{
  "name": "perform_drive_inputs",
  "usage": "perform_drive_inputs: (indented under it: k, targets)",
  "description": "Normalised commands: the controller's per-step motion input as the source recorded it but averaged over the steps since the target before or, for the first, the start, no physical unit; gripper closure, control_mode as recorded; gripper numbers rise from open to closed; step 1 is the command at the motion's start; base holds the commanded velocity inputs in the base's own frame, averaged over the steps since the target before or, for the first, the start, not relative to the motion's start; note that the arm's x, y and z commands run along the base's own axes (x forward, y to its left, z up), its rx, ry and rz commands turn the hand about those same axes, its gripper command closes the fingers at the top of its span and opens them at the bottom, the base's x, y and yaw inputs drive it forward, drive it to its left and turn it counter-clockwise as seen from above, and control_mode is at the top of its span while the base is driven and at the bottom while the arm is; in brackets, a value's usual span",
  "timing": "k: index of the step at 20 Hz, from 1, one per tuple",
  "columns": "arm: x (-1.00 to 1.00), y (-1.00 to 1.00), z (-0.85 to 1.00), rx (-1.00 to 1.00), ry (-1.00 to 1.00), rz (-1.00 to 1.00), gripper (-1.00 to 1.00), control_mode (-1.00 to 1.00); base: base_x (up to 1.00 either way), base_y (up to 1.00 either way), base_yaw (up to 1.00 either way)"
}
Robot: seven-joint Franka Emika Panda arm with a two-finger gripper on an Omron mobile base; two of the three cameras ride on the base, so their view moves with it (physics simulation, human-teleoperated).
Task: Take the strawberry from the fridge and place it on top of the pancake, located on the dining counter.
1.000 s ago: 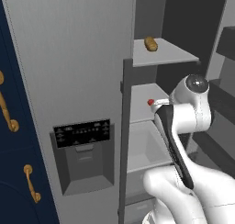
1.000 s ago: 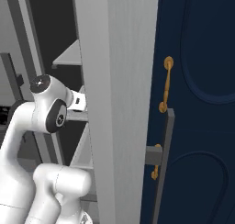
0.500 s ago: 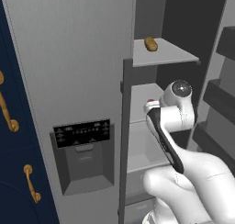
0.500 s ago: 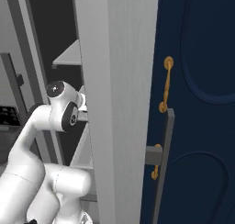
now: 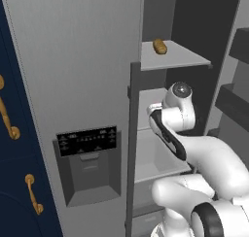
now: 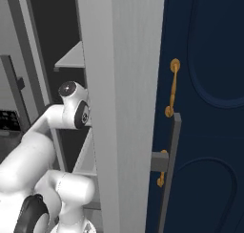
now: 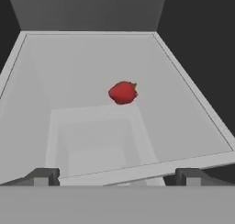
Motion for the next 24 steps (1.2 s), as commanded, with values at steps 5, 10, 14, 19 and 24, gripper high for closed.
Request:
perform_drive_inputs:
  k: [5,10,14,19,24]
  targets:
    - [0.39,0.00,-0.13,0.00,0.00,0.00,-1.00,-1.00,0.00,0.00,0.00]
    - [0.55,0.00,-0.27,0.00,0.03,0.00,-1.00,-1.00,0.00,0.00,0.00]
    - [0.33,-0.09,-0.18,0.00,0.01,0.00,-1.00,-1.00,0.00,0.00,0.00]
    - [0.31,-0.21,-0.10,0.00,0.07,0.00,-1.00,-1.00,0.00,0.00,0.00]
    - [0.35,-0.17,-0.29,0.00,0.04,0.00,-1.00,-1.00,0.00,0.00,0.00]
